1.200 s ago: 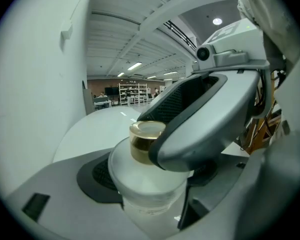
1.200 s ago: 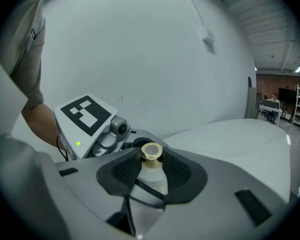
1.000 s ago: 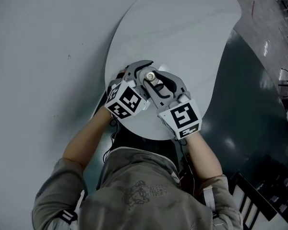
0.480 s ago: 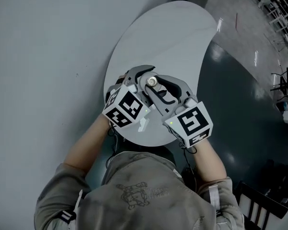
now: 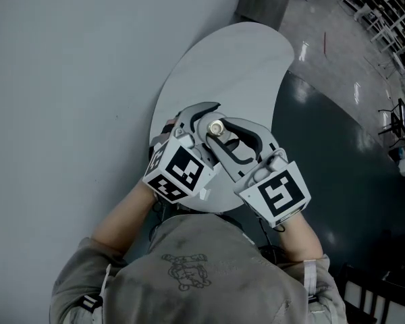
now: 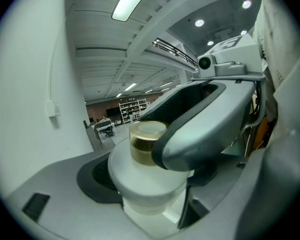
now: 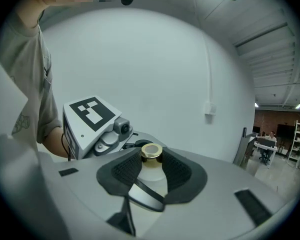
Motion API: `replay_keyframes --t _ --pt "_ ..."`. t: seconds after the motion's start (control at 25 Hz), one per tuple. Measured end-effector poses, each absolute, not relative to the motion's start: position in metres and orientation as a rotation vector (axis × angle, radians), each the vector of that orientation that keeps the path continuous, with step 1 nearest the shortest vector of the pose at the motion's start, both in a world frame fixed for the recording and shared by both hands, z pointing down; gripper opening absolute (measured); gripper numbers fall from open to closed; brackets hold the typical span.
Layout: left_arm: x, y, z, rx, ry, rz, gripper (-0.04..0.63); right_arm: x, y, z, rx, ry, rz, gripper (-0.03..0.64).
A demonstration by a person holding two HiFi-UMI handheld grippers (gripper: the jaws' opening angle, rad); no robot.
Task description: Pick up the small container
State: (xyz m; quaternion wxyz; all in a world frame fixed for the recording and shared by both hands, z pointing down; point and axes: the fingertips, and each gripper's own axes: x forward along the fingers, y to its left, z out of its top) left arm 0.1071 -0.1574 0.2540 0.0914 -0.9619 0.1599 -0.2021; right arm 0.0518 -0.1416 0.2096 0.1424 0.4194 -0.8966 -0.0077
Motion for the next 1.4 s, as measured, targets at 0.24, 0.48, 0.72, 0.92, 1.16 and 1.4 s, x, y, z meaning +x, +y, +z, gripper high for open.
replay_keyframes --t 0.24,0.48,0.72,0.92,1.16,1.4 --pt "0.100 -0.155 0.231 -2.843 0.448 -0.622 0.347 0.045 -0.139 0.185 1.218 -2.604 -0.034 0.132" --pt "0.109 -0.117 0.264 -2.893 0.430 -0.626 0.347 0.055 -0.103 0.219 1.205 -2.589 0.019 0.132" --pt "0.109 -0.127 0.283 -2.945 0.403 -0.660 0.347 0.055 -0.116 0.238 1.207 -2.568 0.112 0.132" --pt "0.111 -0.118 0.302 -2.952 0.386 -0.716 0.347 0.057 -0.108 0.256 1.197 -2.558 0.162 0.132" --pt "0.114 -0.091 0.312 -2.966 0.387 -0.726 0.347 0.060 -0.082 0.265 1.196 -2.562 0.174 0.132" --pt "0.122 -0.075 0.319 -2.974 0.362 -0.709 0.347 0.067 -0.067 0.272 1.206 -2.552 0.167 0.132"
